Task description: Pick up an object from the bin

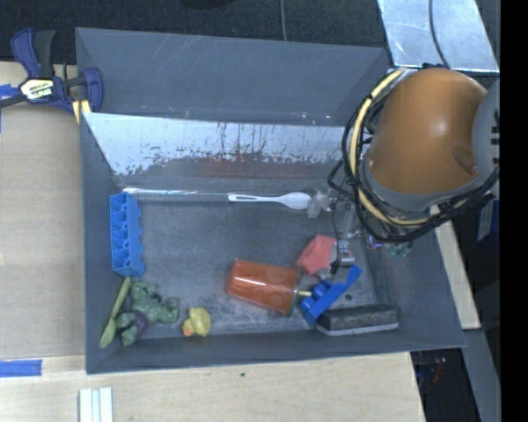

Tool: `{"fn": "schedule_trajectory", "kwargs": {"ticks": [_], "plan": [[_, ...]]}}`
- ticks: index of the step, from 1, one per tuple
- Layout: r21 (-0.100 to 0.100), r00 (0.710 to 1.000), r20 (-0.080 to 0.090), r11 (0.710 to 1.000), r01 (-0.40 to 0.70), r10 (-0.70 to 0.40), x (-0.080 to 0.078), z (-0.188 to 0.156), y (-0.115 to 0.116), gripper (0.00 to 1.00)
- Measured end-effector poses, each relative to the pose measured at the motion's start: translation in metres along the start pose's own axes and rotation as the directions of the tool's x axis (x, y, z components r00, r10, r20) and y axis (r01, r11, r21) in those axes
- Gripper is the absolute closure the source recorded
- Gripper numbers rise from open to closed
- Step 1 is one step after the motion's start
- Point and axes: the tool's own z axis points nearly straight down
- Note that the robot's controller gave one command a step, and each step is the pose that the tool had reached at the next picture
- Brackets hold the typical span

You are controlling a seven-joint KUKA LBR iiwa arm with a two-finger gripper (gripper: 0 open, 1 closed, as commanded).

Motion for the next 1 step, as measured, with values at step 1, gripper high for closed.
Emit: {"fn": "schedule_trajectory", "kwargs": {"ticks": [1], "plan": [[0.001, 0.99, 0.003, 0.99, 0.138, -0.138, 0.0074, 0.0322, 0.0318, 0.0]]}}
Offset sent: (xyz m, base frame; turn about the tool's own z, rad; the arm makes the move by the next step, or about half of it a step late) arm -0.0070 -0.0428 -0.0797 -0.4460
